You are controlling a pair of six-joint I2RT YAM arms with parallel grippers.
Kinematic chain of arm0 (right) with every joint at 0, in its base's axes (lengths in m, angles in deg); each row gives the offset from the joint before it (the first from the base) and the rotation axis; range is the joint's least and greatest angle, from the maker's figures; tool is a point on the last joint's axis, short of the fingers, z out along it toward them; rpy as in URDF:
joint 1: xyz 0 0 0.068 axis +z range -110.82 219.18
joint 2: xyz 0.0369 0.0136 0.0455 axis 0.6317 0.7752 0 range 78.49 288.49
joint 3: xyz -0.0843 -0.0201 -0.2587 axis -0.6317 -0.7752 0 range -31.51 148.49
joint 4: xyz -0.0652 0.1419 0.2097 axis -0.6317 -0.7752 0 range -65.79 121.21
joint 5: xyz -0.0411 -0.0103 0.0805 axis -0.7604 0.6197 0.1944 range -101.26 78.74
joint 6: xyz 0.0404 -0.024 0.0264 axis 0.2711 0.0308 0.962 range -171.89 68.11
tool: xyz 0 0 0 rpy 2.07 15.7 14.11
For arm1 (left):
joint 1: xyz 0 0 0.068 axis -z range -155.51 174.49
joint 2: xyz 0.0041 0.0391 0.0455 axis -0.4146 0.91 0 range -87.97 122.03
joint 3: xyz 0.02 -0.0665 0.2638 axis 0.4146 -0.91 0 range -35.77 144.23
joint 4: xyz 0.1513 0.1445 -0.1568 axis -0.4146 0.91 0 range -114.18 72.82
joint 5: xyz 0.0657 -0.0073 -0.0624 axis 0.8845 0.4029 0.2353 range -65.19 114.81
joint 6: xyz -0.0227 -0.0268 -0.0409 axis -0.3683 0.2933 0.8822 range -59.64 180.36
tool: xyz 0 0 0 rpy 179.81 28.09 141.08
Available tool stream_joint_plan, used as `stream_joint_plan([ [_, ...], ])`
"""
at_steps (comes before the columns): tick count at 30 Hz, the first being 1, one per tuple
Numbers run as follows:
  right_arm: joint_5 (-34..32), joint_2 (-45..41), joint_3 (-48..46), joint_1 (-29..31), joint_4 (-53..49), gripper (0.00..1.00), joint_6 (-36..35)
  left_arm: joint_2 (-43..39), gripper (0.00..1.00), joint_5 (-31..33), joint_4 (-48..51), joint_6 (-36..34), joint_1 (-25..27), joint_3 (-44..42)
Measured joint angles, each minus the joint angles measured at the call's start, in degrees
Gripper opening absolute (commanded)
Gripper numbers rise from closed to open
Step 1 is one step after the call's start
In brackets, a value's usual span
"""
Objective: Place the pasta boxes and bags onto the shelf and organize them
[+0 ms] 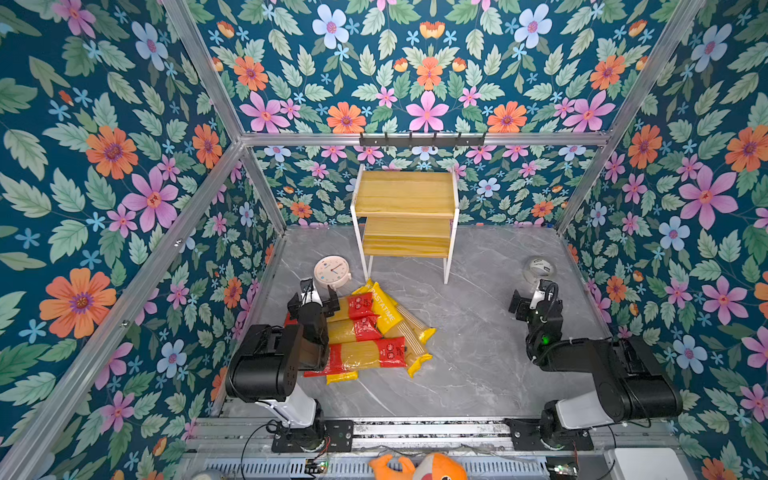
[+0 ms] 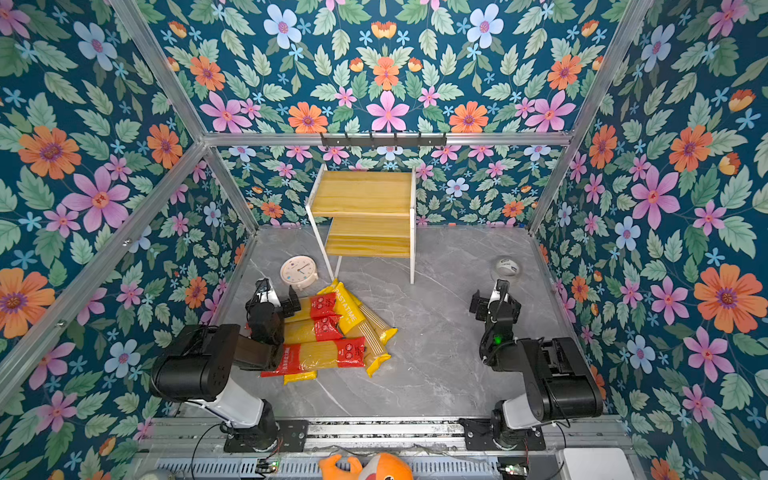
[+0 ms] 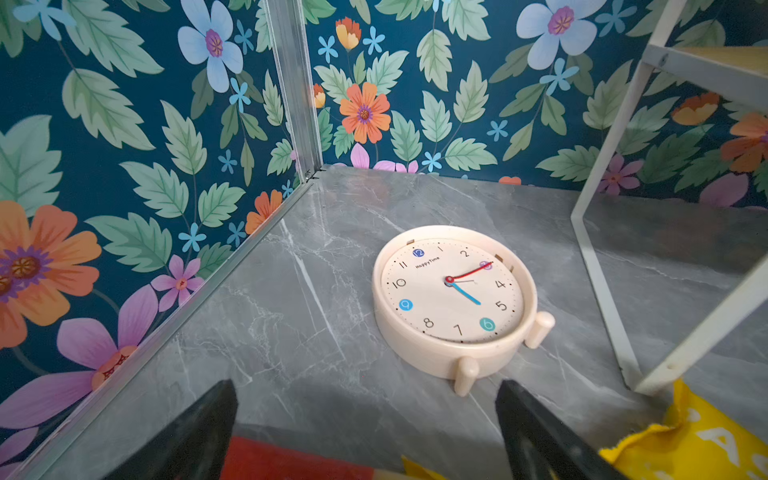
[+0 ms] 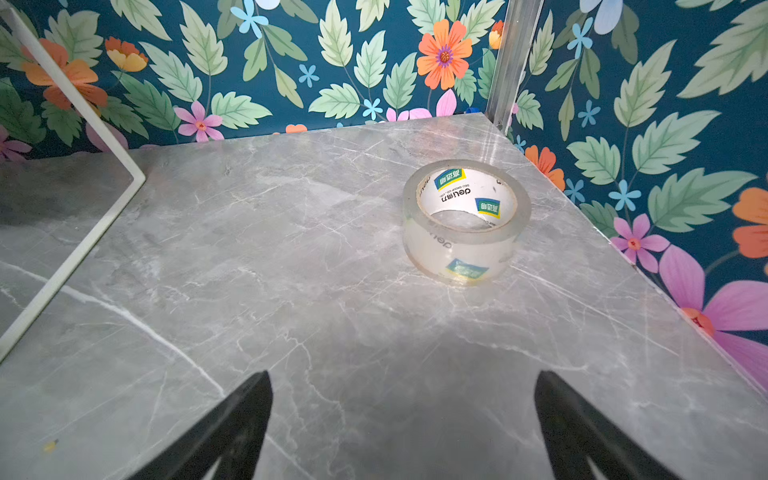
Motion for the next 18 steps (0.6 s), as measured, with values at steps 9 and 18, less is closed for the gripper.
stream_joint_plan([
  [9,0.0,0.0,0.0,0.0,0.0,0.99,0.0,0.0,1.0,-0.24,0.09,-0.17,0.0,0.02],
  [18,0.17,-0.04,0.76,-1.14,-0.59,0.99,0.52,0.0,1.0,-0.26,0.09,-0.17,0.0,0.04],
])
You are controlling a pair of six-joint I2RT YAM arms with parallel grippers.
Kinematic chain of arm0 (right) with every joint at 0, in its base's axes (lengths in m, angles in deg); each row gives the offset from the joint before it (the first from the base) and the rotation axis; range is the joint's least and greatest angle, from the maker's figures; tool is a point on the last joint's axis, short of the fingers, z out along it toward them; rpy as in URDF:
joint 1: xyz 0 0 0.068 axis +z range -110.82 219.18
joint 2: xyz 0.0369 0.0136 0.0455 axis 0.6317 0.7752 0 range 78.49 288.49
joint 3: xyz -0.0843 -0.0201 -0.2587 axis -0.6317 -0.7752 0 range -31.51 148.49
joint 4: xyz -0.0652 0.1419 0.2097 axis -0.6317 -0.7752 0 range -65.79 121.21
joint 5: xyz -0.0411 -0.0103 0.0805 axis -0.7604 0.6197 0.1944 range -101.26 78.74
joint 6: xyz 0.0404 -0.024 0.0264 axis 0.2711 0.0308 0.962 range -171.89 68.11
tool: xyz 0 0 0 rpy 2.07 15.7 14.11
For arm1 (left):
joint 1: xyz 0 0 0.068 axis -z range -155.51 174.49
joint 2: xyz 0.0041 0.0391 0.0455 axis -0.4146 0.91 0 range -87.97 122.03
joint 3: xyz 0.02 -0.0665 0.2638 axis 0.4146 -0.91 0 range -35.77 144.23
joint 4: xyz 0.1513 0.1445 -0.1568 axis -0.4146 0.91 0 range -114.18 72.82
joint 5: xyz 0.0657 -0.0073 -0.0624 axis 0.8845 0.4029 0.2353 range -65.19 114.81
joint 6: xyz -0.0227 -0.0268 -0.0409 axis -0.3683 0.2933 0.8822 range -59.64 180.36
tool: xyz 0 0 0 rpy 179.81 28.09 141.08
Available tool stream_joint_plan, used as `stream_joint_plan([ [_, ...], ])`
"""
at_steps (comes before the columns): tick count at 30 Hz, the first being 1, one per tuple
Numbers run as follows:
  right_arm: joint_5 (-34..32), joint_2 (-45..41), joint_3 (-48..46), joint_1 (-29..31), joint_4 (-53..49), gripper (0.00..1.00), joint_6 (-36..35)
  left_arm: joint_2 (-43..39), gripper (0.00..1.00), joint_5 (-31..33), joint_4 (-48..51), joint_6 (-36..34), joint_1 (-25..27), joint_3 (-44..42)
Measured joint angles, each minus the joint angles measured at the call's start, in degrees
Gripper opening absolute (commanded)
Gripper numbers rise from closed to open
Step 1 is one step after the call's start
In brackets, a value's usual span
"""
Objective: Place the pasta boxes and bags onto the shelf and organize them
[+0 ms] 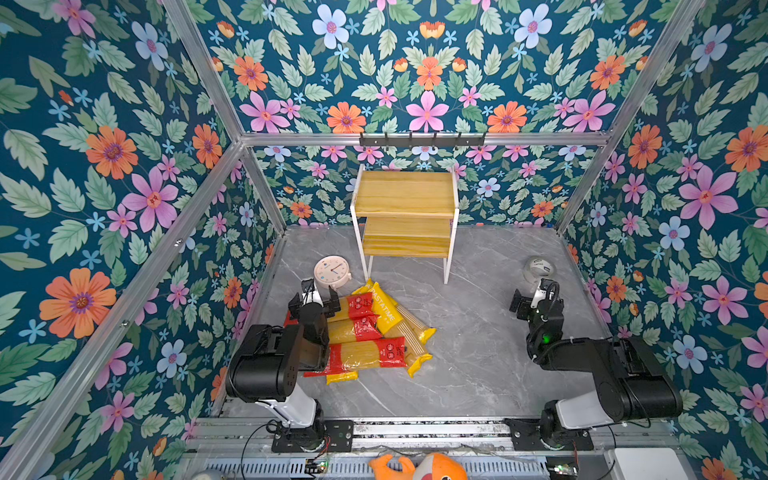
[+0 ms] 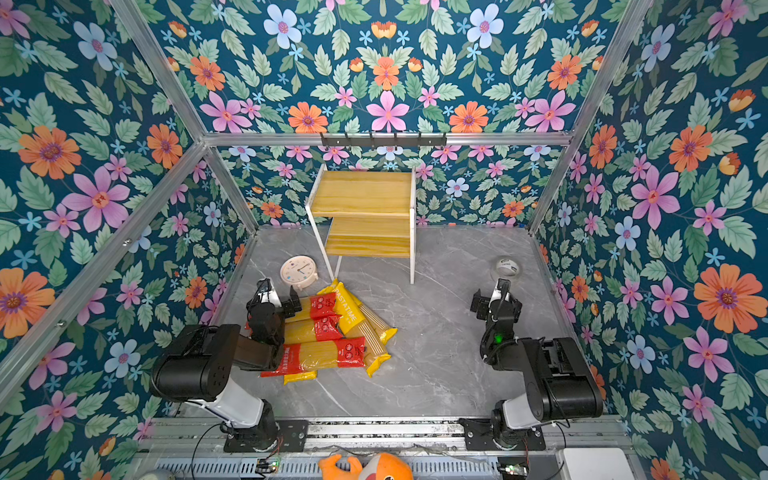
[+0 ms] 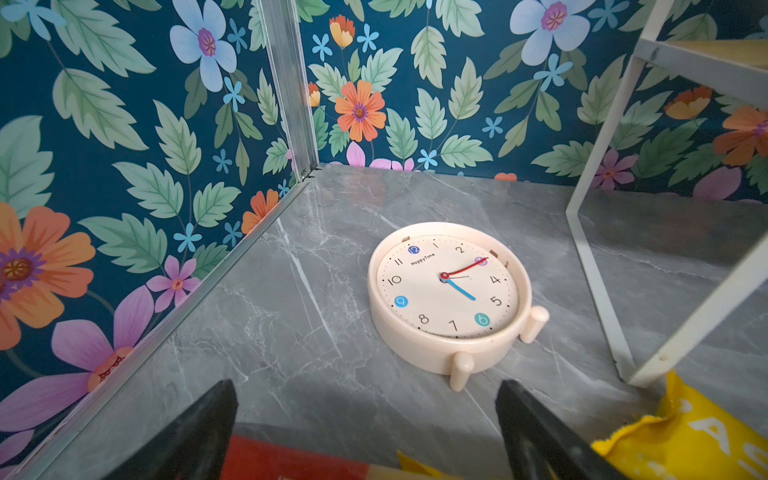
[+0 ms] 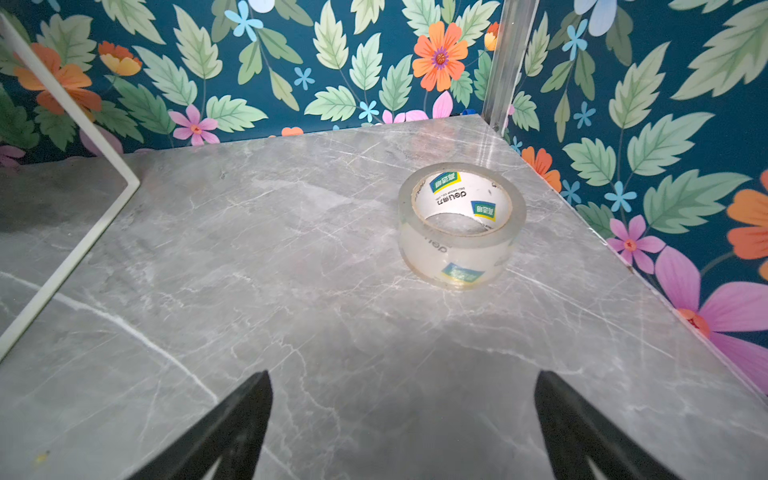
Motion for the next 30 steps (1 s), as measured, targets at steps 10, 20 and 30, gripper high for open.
stream_joint_plan([
  [10,0.92,0.0,0.0,-0.04,-0.7,0.99,0.04,0.0,1.0,0.0,0.0,0.0,0.0,0.0],
  [20,0.9,0.0,0.0,-0.04,-0.7,0.99,0.04,0.0,1.0,-0.42,0.07,0.0,-0.07,0.2],
  [30,0.9,0.0,0.0,-0.26,-0.76,0.99,0.2,0.0,1.0,-0.42,0.07,0.0,-0.09,0.2],
])
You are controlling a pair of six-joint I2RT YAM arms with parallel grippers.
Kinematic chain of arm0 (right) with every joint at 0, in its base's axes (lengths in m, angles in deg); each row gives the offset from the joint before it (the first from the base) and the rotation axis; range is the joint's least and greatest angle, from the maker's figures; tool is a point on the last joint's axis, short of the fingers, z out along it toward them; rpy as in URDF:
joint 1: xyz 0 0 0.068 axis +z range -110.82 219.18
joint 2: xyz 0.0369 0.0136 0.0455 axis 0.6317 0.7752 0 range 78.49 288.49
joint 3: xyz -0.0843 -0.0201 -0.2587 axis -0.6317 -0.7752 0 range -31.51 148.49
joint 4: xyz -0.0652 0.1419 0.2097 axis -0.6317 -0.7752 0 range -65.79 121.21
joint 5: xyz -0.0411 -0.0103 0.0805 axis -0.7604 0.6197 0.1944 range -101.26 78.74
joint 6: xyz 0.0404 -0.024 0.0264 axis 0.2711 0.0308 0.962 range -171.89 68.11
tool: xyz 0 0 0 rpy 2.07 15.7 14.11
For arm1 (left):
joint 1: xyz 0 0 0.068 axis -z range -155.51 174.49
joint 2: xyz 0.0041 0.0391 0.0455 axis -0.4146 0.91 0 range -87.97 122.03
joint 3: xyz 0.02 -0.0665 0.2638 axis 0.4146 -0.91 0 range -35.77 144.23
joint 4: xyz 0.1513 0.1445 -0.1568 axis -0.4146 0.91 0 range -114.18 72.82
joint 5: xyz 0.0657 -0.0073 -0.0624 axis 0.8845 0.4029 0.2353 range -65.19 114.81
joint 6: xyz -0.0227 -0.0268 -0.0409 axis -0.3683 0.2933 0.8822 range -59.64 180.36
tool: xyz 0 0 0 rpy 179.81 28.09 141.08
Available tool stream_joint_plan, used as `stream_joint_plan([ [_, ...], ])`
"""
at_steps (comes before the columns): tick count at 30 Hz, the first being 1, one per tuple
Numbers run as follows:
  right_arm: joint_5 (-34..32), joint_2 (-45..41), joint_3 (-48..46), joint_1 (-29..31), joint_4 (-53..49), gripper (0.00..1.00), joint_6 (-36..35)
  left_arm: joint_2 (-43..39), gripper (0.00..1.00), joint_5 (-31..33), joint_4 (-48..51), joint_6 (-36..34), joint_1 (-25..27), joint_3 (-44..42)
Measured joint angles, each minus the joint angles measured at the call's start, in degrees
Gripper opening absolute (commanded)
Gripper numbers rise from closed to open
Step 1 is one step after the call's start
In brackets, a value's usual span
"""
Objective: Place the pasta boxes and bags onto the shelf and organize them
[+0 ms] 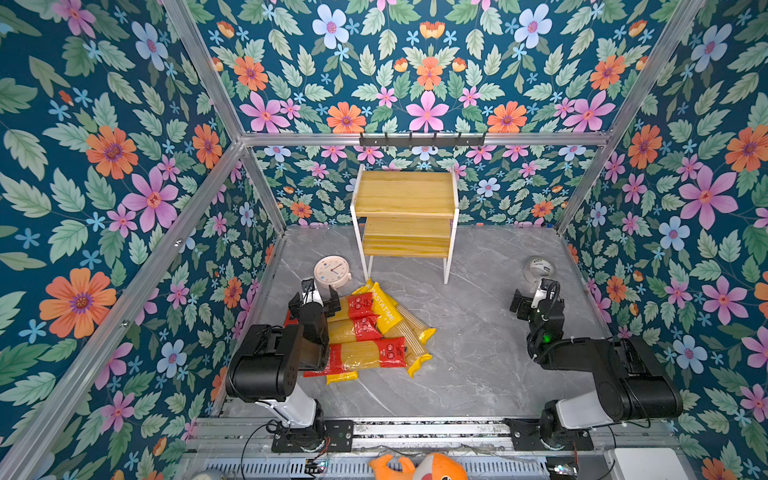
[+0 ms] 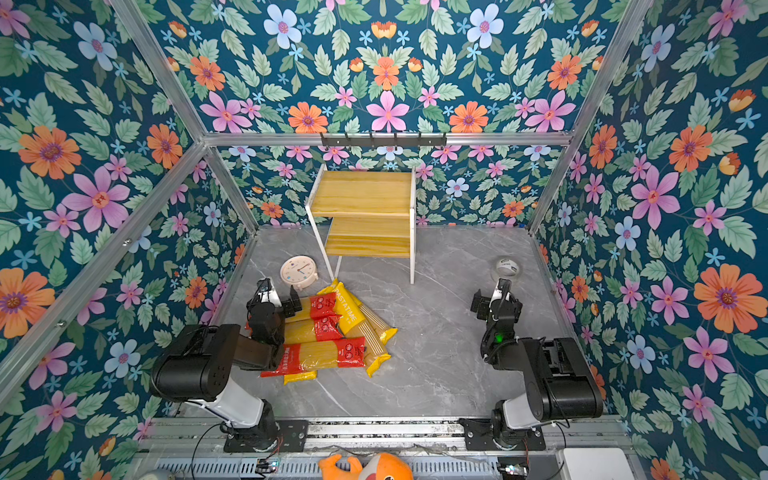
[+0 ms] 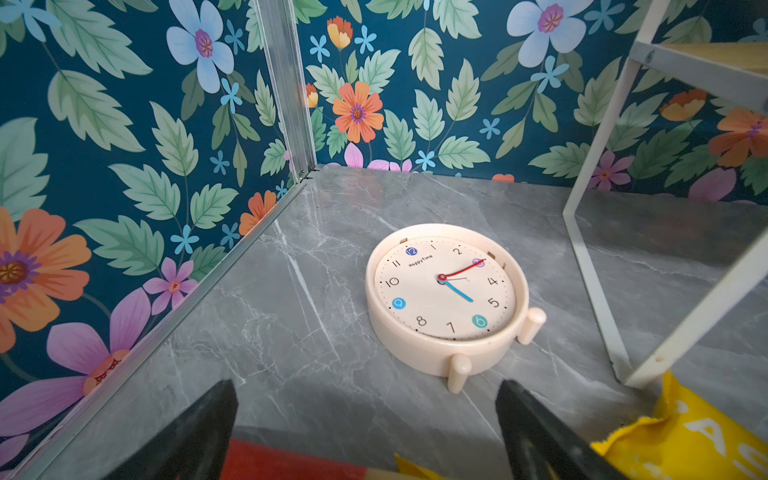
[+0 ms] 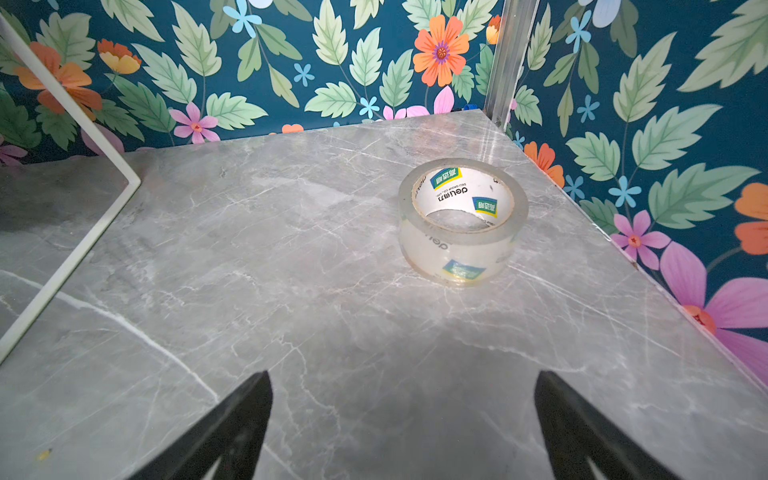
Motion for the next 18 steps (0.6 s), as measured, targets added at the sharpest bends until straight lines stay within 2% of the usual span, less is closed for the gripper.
stream_joint_plan([
  [9,-0.9,-2.12,-0.11,1.22,-0.79,0.99,-0.13,-0.57,1.0,-0.31,0.17,-0.02,-0.22,-0.63],
  [13,-2.54,-4.07,-0.57,1.88,-1.62,0.99,-0.68,-7.17,1.0,0.92,5.99,-0.07,0.33,1.79],
  [18,-5.53,-14.93,6.12,5.51,-14.71,0.99,-1.2,-16.85,1.0,5.73,17.94,0.33,3.17,6.23],
])
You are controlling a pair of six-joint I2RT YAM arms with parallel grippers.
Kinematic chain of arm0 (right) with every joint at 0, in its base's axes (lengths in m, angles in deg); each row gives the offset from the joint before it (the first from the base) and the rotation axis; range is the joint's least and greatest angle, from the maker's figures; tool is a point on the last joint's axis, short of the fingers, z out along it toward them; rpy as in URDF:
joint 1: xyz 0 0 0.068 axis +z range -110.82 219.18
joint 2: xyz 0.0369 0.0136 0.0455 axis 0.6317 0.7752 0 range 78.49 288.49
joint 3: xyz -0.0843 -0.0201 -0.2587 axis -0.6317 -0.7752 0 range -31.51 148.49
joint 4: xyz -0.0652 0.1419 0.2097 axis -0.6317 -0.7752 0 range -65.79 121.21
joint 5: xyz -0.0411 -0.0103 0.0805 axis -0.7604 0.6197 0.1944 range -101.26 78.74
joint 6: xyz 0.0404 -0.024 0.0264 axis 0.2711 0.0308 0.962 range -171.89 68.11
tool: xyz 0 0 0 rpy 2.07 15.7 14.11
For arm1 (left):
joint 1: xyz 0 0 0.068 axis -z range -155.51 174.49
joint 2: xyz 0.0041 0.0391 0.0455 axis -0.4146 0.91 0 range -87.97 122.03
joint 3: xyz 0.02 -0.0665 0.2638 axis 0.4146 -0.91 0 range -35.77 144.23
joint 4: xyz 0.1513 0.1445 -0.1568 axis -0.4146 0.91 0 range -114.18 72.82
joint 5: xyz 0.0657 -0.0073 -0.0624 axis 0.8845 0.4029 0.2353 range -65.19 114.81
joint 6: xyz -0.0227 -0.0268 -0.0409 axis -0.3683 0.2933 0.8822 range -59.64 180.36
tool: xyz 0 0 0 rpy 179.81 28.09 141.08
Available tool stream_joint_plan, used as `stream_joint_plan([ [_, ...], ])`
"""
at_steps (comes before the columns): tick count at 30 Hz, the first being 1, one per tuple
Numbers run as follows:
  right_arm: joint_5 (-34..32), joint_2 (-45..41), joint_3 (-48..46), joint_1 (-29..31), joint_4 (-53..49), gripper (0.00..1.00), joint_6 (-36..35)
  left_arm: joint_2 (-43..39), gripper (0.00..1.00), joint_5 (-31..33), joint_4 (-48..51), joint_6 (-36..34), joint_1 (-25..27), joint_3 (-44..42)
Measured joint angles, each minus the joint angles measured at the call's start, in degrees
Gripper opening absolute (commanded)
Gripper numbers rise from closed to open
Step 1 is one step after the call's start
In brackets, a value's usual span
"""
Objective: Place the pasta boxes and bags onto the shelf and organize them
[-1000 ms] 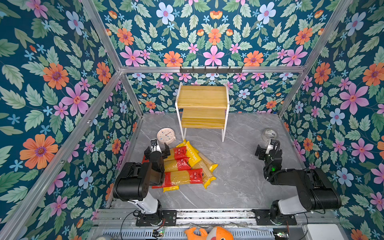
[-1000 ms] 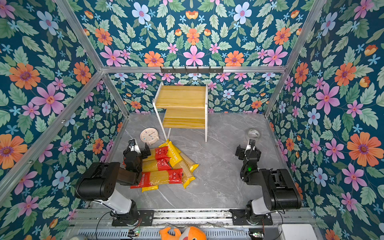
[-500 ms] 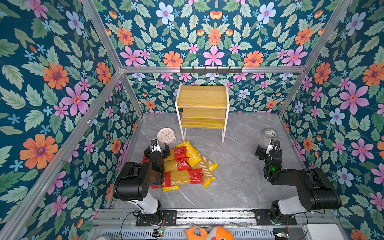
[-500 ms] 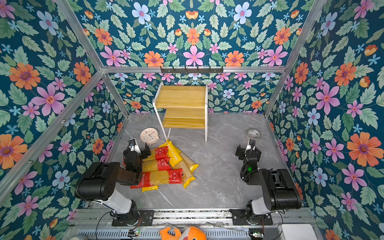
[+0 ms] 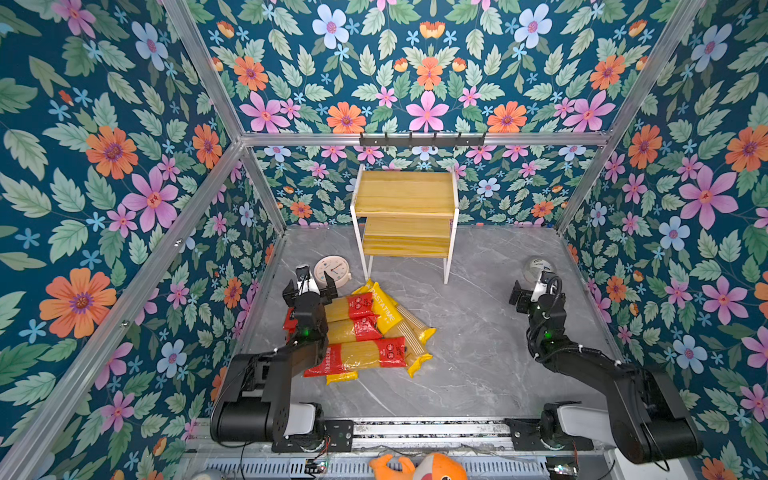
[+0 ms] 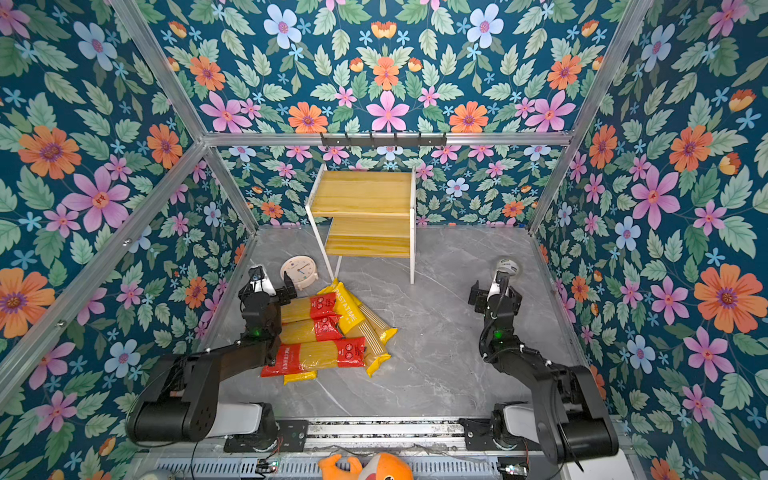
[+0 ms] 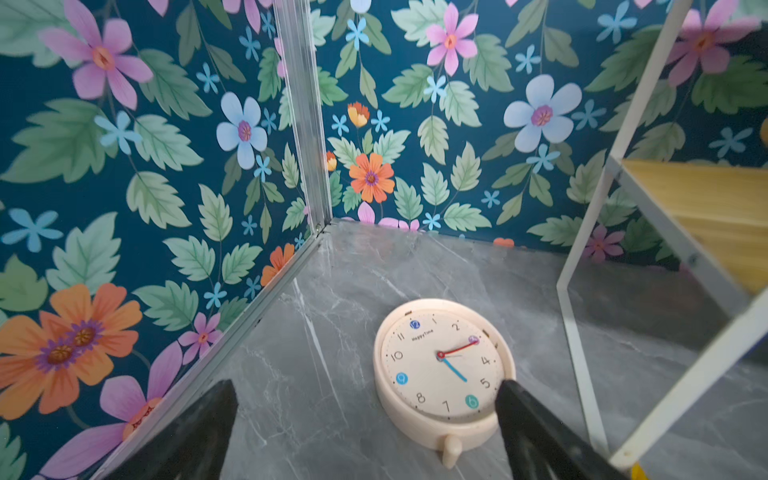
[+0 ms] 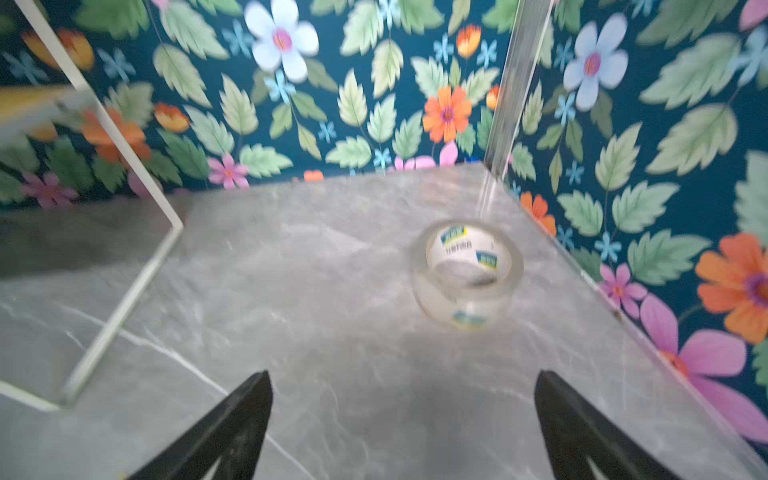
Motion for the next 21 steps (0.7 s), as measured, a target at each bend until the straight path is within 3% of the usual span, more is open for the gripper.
stream_joint_plan([
  [5,-4.63,-6.05,15.02,3.96,-25.9,0.99,10.62,-10.14,1.0,8.9,12.68,2.99,9.31,1.79],
  [7,-1.38,-7.56,18.45,3.98,-35.15,0.97,17.81,-12.0,1.0,11.39,17.79,3.98,15.3,2.93],
  [9,5.95,-9.6,17.94,3.37,-41.16,0.84,22.99,-12.81,1.0,12.79,24.33,5.53,19.98,5.62],
  [12,15.63,-12.5,14.14,4.94,-45.27,0.76,29.83,-14.86,1.0,12.5,31.28,10.36,21.7,8.52],
  [15,20.15,-12.59,13.57,11.34,-50.21,0.74,35.12,-19.91,0.99,9.57,32.87,16.72,21.94,5.68],
  [17,20.94,-11.56,15.02,18.18,-52.65,0.72,37.24,-23.17,0.9,6.47,33.11,19.5,21.92,3.06],
  [21,20.94,-5.16,20.04,32.11,-56.57,0.67,40.35,-21.2,0.81,-1.75,36.11,21.73,21.88,6.49],
])
